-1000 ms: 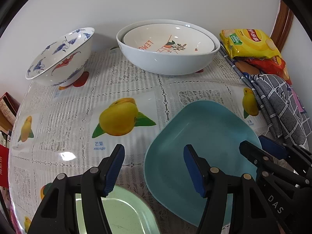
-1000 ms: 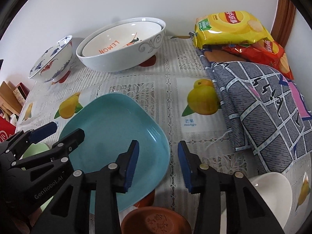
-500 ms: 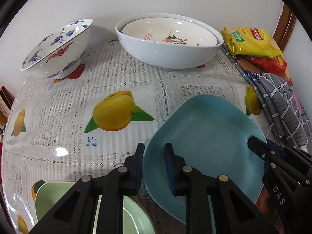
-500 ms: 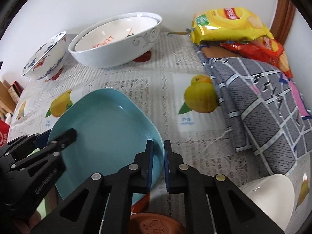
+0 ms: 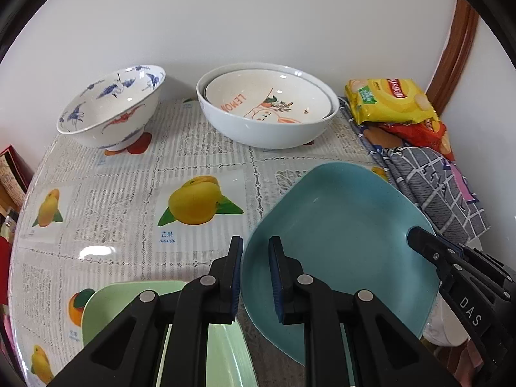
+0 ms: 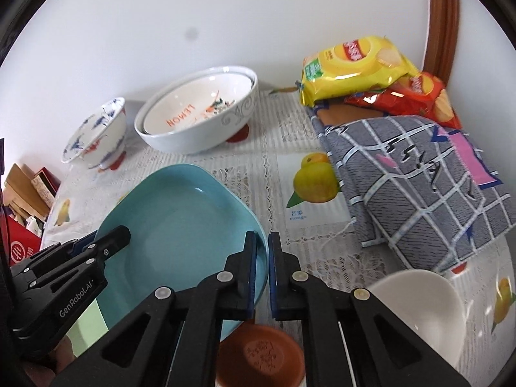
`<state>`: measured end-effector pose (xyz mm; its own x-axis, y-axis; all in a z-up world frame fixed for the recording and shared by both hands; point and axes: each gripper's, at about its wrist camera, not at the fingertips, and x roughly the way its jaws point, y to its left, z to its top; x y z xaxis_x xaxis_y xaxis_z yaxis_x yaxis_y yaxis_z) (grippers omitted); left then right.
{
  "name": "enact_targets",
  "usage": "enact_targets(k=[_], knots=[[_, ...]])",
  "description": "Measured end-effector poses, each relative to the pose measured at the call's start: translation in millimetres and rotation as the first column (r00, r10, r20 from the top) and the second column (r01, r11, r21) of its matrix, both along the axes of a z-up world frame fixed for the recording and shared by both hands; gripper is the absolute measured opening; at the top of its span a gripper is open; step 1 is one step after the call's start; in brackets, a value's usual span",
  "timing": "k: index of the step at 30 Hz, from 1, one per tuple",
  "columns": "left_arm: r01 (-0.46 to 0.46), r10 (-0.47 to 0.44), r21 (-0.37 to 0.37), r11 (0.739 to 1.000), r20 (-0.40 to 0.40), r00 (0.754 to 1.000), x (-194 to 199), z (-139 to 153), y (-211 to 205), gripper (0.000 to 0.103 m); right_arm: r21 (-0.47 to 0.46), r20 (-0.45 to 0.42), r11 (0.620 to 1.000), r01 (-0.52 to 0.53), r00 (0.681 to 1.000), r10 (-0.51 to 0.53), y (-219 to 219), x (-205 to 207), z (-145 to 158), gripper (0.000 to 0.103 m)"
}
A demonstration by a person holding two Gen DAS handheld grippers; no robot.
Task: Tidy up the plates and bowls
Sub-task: 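Lift the teal plate with both grippers and carry it over the green plate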
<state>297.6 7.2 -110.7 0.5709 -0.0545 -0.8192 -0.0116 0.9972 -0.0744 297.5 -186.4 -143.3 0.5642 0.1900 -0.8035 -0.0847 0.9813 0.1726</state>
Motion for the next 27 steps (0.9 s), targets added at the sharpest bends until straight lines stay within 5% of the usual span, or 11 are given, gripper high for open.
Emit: enact_targets(k=[27], knots=[[0.012,-0.013,0.017,1.000,0.109,0.994,-126.8,77.7,-1.9,0.016,0.107,0.104,0.994,0.033,0.994,-0.044,-21.4,-134.4,80.2,0.006]])
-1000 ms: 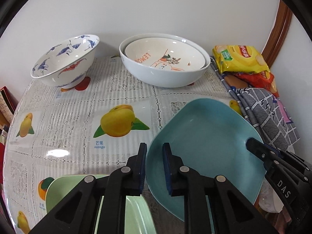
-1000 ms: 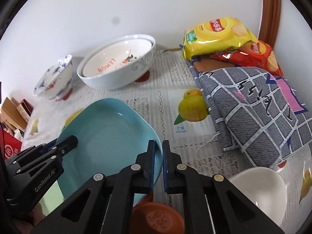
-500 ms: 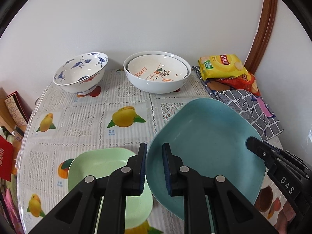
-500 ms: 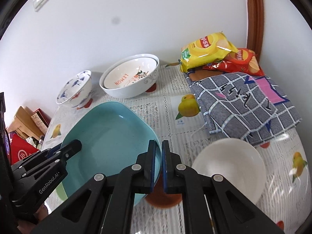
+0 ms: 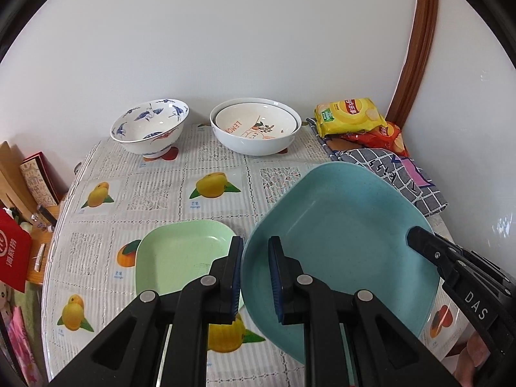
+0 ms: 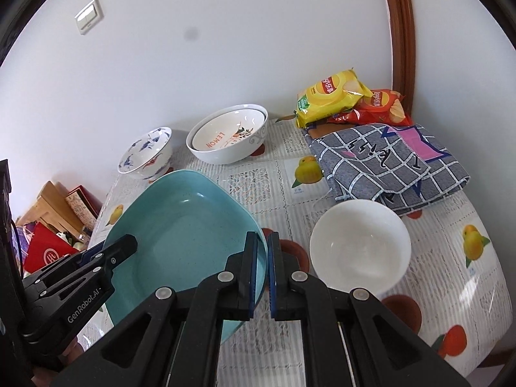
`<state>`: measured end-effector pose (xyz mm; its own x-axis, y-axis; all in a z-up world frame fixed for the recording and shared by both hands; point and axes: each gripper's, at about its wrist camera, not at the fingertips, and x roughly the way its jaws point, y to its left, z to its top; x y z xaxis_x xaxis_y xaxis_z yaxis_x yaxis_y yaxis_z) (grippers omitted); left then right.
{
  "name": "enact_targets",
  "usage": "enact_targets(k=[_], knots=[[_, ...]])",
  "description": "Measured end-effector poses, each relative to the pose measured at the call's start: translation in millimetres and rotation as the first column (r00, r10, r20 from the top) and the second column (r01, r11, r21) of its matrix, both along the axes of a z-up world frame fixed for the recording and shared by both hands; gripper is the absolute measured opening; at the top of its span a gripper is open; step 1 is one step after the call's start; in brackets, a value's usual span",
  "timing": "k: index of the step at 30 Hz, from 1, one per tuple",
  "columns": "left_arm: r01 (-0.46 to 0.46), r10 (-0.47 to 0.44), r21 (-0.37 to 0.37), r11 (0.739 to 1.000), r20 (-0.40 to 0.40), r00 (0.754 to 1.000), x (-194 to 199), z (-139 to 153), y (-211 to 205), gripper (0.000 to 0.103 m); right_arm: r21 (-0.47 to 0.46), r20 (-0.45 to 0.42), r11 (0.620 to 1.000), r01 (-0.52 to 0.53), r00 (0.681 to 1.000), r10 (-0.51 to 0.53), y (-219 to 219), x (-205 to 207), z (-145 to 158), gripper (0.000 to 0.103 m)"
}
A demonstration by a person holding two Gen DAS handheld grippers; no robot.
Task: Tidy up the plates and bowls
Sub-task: 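Lift the teal plate with both grippers and carry it over the green plate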
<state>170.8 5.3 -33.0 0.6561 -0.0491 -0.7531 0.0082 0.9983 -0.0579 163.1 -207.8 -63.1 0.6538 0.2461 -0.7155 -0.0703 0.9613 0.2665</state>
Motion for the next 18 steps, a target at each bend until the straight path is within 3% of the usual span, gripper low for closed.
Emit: enact_targets(k=[18], knots=[[-0.042,0.042,0.005,0.999,0.018,0.999,-31.2,5.2,26.5,0.016,0.005,0.013,0.999,-0.035,0.999,0.035,22.3,-30.6,6.2,0.006]])
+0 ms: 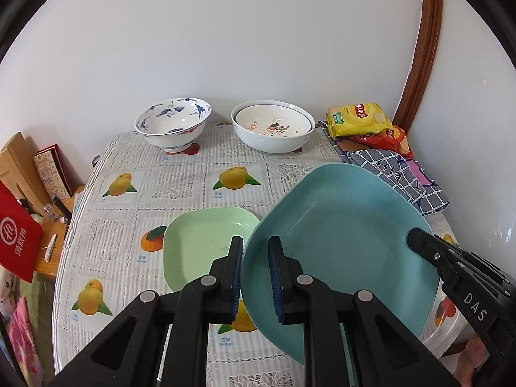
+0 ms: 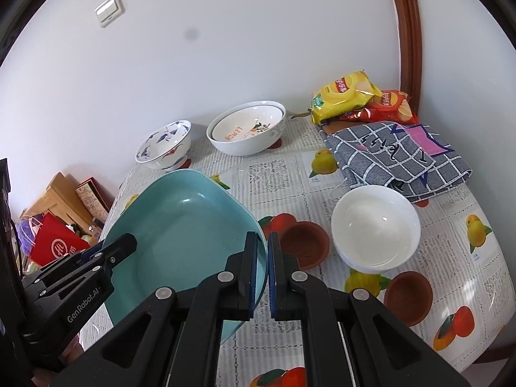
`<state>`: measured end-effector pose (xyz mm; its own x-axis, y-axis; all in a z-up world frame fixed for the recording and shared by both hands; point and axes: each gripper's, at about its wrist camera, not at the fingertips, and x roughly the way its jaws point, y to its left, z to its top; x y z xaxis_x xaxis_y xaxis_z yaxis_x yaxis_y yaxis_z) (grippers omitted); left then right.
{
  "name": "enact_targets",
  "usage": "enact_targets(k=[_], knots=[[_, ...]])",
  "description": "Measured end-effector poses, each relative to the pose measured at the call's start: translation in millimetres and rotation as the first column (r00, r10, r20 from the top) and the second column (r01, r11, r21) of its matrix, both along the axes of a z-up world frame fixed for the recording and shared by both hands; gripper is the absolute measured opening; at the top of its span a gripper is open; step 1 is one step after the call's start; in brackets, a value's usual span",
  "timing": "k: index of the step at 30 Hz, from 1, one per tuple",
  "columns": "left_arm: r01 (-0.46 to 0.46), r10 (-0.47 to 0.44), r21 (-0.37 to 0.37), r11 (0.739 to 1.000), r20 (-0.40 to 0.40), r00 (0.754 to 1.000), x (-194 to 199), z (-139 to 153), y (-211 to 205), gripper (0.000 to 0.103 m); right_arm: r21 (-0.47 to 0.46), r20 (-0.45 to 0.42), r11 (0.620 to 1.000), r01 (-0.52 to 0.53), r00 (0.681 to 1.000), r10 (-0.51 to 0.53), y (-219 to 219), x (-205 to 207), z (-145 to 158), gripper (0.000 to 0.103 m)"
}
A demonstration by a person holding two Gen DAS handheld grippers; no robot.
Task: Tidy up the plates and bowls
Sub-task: 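Lift the teal plate with both grippers and carry it over the green plate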
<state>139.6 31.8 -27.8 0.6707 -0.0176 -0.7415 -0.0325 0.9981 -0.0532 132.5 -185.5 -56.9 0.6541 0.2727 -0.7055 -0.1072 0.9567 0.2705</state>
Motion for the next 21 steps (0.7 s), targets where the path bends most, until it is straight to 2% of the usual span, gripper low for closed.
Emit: enact_targets(k=[21], knots=[[-0.017,0.017,0.003,1.000,-0.013,1.000,4.0,-3.9,20.1,0.016,0.000,-0.010,1.000,-0.023,1.000,0.023,22.2,7.3,-5.6,0.006]])
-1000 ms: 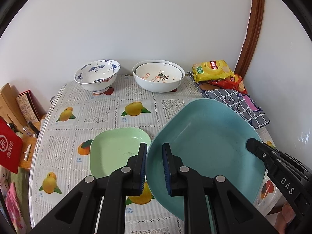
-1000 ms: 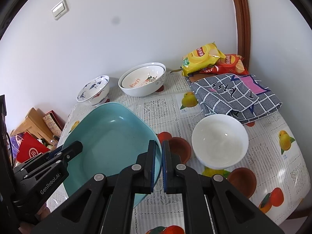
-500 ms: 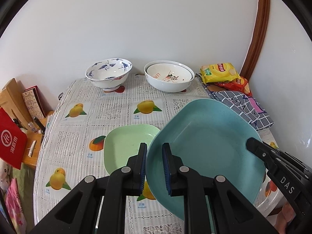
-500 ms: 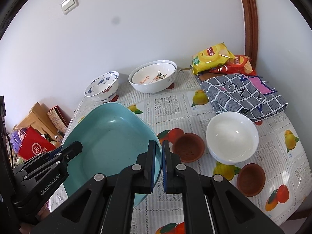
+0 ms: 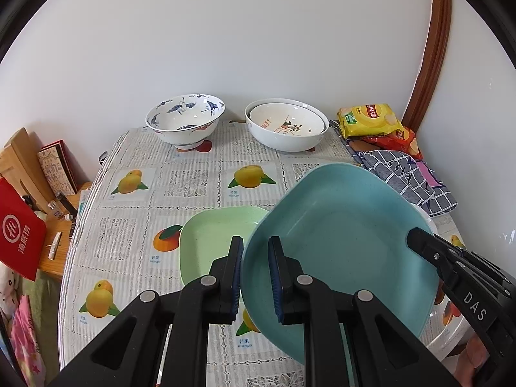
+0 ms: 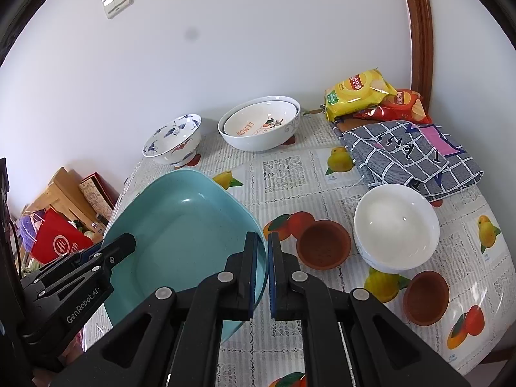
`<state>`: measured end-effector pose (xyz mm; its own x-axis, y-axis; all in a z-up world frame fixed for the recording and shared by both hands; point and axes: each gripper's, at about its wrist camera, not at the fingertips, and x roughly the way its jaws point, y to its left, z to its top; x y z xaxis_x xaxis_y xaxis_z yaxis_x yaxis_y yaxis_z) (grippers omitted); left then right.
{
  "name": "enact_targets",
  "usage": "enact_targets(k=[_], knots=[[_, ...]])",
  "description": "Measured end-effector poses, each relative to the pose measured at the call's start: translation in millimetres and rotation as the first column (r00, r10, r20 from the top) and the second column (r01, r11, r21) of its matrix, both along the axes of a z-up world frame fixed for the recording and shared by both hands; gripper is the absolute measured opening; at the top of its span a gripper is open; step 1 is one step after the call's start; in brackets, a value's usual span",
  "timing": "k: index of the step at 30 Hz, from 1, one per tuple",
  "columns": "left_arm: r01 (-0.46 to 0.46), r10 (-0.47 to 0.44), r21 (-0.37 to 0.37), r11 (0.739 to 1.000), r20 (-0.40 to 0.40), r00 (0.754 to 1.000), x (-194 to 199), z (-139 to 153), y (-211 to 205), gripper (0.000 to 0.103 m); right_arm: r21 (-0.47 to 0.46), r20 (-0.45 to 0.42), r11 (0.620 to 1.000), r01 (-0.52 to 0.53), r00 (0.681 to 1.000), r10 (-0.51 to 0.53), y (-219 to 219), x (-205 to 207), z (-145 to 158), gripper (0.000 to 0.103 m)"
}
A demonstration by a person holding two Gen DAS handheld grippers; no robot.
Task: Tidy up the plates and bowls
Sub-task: 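Lift the teal plate with both grippers and carry it over the green plate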
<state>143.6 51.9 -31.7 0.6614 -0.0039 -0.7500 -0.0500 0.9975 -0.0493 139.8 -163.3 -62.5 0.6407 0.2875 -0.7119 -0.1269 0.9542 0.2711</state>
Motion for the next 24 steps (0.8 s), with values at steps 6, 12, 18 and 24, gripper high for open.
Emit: enact_targets(k=[6,12,18,24], knots=[[0.003,-0.003,0.004,1.000,-0.003,1.000,1.8,-1.7,0.5,0.016,0.001,-0.007,1.000,-0.002,1.000,0.002,1.6,2.7,-1.6,0.006],[-0.002,0.002,0.001,1.000,-0.008,1.000,4.7,-4.9,4.5,0.016,0.000,-0.014,1.000,-0.004,1.000,0.004,4.9,5.2,-4.0,0.006],[-0.011,0.011,0.006,1.000,-0.015,1.000,6.5,-9.1,10.5,0.016,-0.003,-0.020,1.000,-0.012,1.000,0.012,12.1,8.7,-6.9,0.006],[-0.030,0.030,0.003,1.000,-0.027,0.999,7.2,-15.3,20.7,0.016,-0.006,-0.033,1.000,-0.027,0.999,0.026,22.3,13.8,-12.5,0.006]])
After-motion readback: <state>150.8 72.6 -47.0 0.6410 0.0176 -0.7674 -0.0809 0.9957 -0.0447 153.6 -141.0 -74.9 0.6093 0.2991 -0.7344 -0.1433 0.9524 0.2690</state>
